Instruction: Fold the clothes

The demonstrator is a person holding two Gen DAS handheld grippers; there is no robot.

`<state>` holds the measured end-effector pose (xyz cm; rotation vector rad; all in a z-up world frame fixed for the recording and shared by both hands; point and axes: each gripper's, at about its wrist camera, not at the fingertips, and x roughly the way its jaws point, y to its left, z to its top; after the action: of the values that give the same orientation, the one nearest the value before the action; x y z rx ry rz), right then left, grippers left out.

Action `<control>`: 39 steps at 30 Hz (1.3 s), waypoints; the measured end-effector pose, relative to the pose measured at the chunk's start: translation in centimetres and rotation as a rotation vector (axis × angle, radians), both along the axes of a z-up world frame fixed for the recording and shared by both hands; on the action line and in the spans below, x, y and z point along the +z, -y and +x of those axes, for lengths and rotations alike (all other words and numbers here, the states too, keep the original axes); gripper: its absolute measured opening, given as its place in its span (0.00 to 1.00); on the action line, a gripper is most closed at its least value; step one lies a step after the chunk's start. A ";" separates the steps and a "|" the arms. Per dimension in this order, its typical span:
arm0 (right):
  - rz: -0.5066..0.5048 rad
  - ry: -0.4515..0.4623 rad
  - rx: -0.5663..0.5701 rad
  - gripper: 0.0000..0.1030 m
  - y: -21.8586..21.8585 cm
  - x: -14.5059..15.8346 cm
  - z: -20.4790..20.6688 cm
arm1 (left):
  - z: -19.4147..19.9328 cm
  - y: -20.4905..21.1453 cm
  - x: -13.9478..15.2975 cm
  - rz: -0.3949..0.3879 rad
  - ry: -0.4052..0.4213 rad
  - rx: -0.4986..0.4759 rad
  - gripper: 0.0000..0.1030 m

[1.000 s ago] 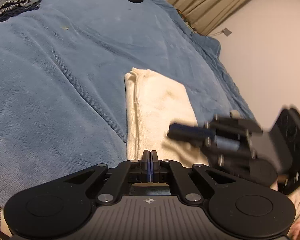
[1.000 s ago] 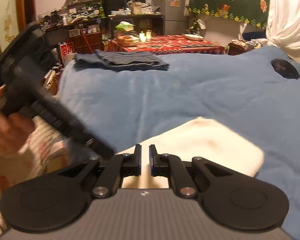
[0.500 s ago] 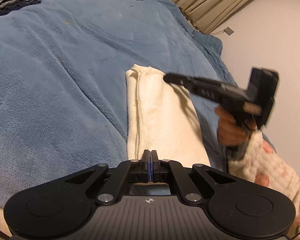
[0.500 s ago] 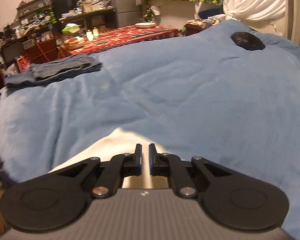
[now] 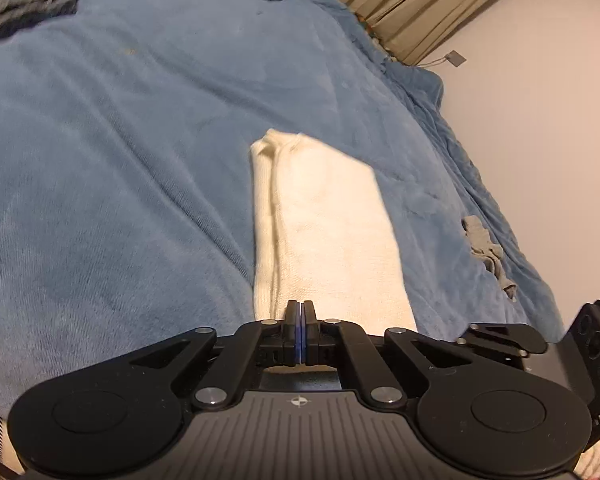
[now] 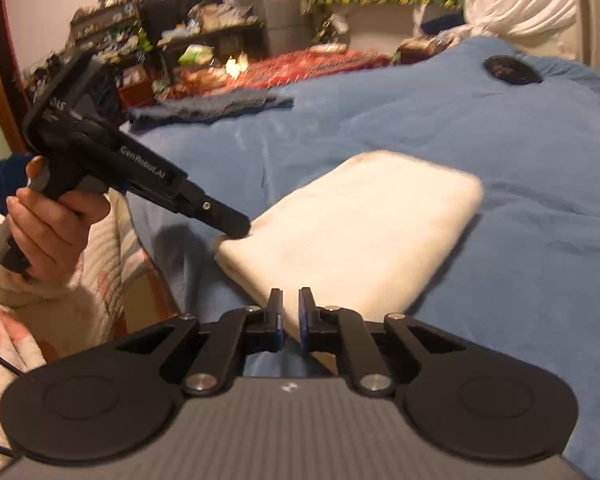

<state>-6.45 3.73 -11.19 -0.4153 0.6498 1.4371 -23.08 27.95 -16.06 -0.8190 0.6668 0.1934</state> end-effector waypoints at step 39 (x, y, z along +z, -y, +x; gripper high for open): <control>0.001 -0.217 -0.580 0.09 0.9 -0.8 -1.6 | 1.7 1.6 0.8 0.101 -0.007 -0.103 0.03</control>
<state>-8.09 2.83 -11.99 -0.0537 0.8610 0.9322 -21.43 26.33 -15.29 -0.6856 0.6988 0.1355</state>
